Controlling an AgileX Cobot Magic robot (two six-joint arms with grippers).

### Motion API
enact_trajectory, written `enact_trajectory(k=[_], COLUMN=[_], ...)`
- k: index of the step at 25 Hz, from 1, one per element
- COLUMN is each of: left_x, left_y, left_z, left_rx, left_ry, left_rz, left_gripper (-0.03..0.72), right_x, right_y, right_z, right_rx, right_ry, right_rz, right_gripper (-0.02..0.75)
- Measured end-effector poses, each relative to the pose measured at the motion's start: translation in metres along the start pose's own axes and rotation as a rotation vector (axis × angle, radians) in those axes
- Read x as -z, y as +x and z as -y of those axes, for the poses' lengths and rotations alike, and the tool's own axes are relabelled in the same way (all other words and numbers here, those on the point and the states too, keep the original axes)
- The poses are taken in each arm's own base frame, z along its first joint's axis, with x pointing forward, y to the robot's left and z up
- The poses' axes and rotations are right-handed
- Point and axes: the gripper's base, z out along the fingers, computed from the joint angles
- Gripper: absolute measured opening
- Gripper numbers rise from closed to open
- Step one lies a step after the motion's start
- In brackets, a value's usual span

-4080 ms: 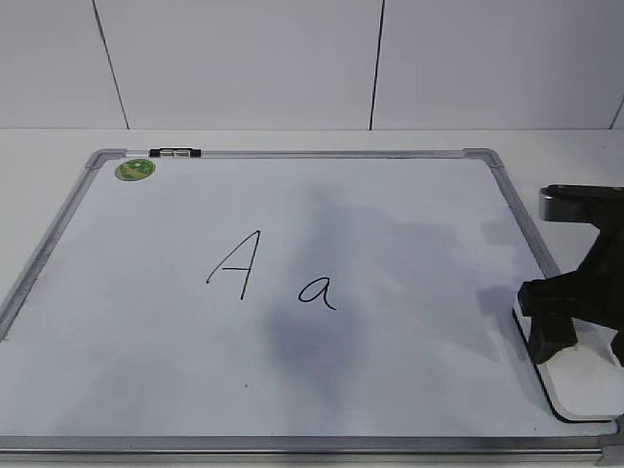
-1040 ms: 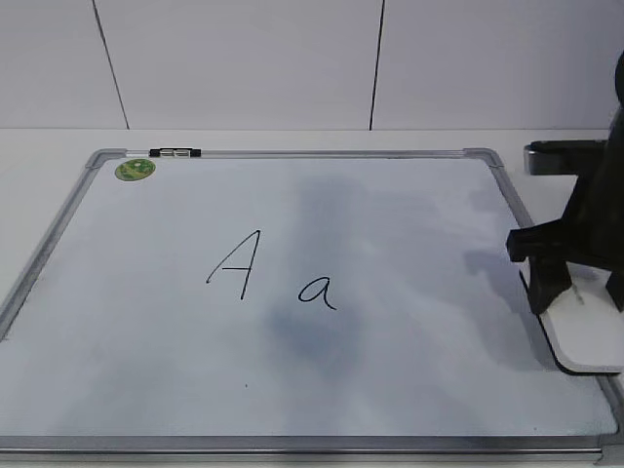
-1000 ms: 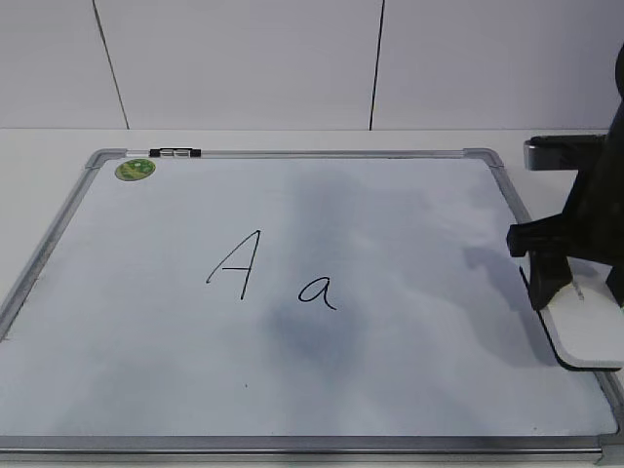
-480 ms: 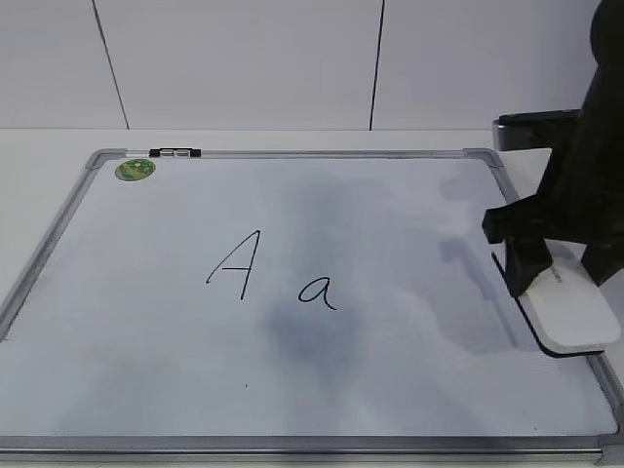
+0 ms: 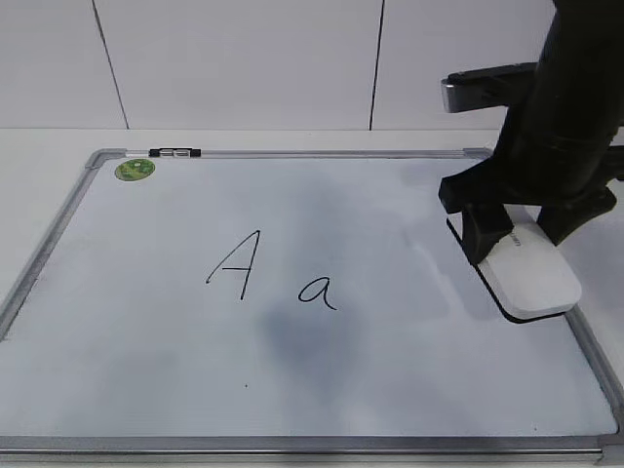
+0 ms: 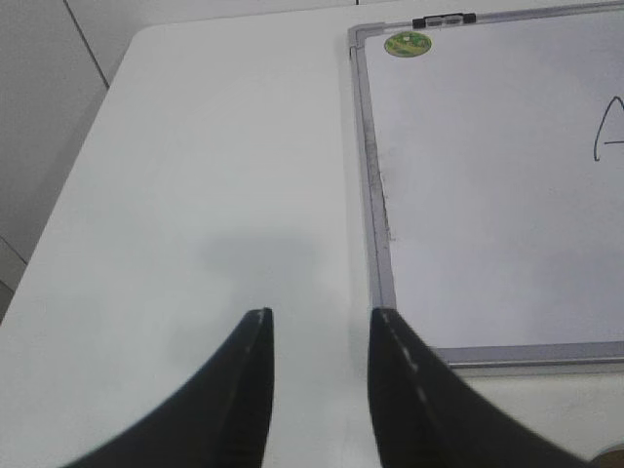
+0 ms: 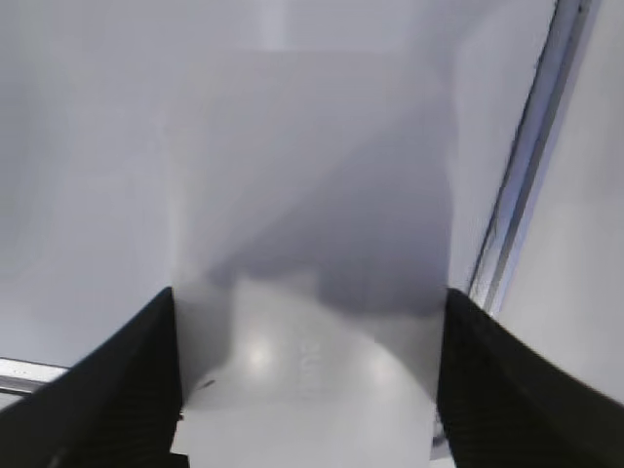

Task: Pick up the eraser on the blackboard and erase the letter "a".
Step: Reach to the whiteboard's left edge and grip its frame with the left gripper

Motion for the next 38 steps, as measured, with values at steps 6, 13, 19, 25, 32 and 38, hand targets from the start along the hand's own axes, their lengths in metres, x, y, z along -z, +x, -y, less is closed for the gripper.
enact_trajectory(k=[6, 13, 19, 25, 32, 38], left_x=[0.004, -0.041, -0.097, -0.147, -0.195, -0.241], left_y=[-0.028, -0.091, -0.140, -0.179, -0.200, -0.199], left_z=[-0.001, 0.003, 0.011, 0.016, 0.021, 0.026], left_rx=[-0.001, -0.016, -0.008, -0.003, -0.001, 0.007], left_ry=[0.002, 0.018, 0.048, 0.059, 0.066, 0.078], left_rz=[-0.015, -0.234, -0.358, -0.343, -0.379, -0.482], left_gripper=[0.236, 0.236, 0.236, 0.236, 0.236, 0.236], right_x=[0.002, 0.002, 0.002, 0.002, 0.003, 0.003], right_y=[-0.001, -0.001, -0.001, 0.000, 0.002, 0.001], right_z=[0.000, 0.000, -0.003, -0.007, -0.013, -0.014], right_rx=[0.025, 0.038, 0.061, 0.112, 0.159, 0.164], right_ry=[0.000, 0.000, -0.031, -0.067, -0.134, -0.148], right_rz=[0.008, 0.008, 0.001, -0.005, -0.013, -0.014], right_gripper=[0.544, 0.544, 0.543, 0.543, 0.543, 0.543])
